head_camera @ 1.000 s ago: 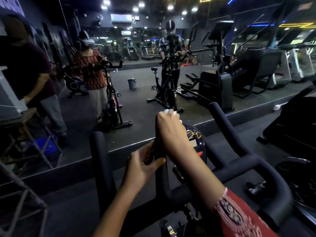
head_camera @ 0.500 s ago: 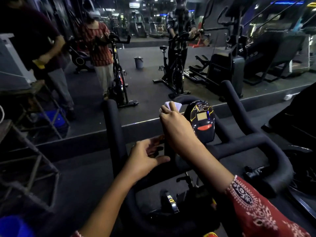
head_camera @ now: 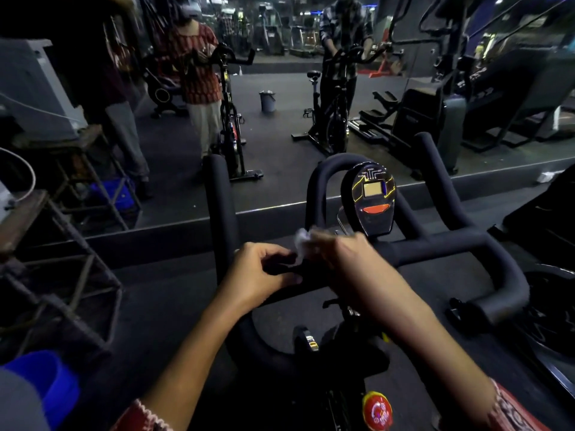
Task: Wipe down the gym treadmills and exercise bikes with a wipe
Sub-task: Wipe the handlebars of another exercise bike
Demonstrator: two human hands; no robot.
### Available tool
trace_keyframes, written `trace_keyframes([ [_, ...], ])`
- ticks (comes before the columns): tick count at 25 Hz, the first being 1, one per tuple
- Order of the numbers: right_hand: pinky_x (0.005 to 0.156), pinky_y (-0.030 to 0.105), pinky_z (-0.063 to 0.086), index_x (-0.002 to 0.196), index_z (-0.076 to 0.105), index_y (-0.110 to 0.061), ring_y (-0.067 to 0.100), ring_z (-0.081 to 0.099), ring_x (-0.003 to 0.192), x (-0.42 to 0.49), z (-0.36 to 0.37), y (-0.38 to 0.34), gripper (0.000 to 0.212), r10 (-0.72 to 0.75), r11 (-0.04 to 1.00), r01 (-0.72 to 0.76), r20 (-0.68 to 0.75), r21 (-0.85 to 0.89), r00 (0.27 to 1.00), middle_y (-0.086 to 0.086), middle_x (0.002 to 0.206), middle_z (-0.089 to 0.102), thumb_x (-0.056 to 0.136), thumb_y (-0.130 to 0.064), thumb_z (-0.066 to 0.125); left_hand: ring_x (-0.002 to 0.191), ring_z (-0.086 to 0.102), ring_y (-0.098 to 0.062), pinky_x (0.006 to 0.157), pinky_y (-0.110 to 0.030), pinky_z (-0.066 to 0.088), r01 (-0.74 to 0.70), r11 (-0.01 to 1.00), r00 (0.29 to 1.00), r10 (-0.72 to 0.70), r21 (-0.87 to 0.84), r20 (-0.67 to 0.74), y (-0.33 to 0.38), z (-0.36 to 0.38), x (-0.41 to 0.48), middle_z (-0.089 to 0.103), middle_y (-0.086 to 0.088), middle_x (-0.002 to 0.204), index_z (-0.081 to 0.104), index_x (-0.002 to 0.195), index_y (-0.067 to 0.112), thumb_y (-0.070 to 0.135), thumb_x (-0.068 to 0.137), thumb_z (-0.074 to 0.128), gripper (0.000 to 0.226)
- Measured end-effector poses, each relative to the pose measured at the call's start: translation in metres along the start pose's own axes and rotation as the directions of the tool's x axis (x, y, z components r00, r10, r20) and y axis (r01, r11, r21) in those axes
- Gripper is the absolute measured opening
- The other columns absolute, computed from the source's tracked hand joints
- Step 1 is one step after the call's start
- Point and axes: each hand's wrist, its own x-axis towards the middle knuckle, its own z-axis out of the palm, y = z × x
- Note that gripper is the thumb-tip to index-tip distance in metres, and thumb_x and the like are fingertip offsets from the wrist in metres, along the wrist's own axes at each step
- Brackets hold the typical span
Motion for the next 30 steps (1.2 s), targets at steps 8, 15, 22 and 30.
trace_keyframes([
  [8,0.078,0.029,0.053,0.112,0.066,0.003,0.027,0.048,0.13,-0.032,0.019,-0.03,0.053,0.079,0.986,-0.053,-0.163,0.158,0.984,0.017,0.126,0.06,0.073,-0.002,0.029,0.089,0.061,0.003,0.077,0.004,0.038,-0.067,0.959,0.986,0.105,0.275,-0.128,0.005,0.003,-0.024,0.071,0.0,0.103,0.071,0.109,0.011,0.001,0.065,0.082,0.046],
  [15,0.097,0.05,0.046,0.121,0.059,0.003,0.039,0.045,0.127,-0.013,0.014,-0.003,0.043,0.006,0.997,0.012,-0.227,0.078,0.974,0.022,0.131,0.055,0.08,-0.002,0.049,0.097,0.06,-0.005,0.079,0.008,0.031,-0.101,0.903,0.97,0.183,0.418,-0.161,-0.003,-0.006,-0.039,0.071,-0.002,0.105,0.072,0.108,0.01,0.005,0.062,0.086,0.048],
  [22,0.062,0.046,0.058,0.063,0.063,0.008,0.038,0.061,0.058,-0.01,0.036,-0.054,0.03,-0.08,0.99,0.101,-0.201,0.099,0.976,0.018,0.058,0.057,0.06,0.0,0.034,0.104,0.059,-0.013,0.089,0.006,0.028,-0.116,0.872,0.951,0.235,0.477,-0.199,-0.011,-0.005,-0.044,0.067,-0.009,0.115,0.066,0.116,0.001,-0.004,0.059,0.084,0.06],
  [30,0.101,0.036,0.046,0.126,0.062,-0.008,0.039,0.051,0.123,-0.045,0.013,0.042,0.077,-0.151,0.961,0.15,-0.014,0.232,0.989,0.015,0.135,0.055,0.055,0.022,0.064,0.11,0.058,-0.013,0.092,0.005,0.026,-0.137,0.881,0.949,0.247,0.454,-0.194,0.0,0.014,-0.041,0.065,-0.009,0.119,0.066,0.117,0.005,0.009,0.064,0.086,0.057],
])
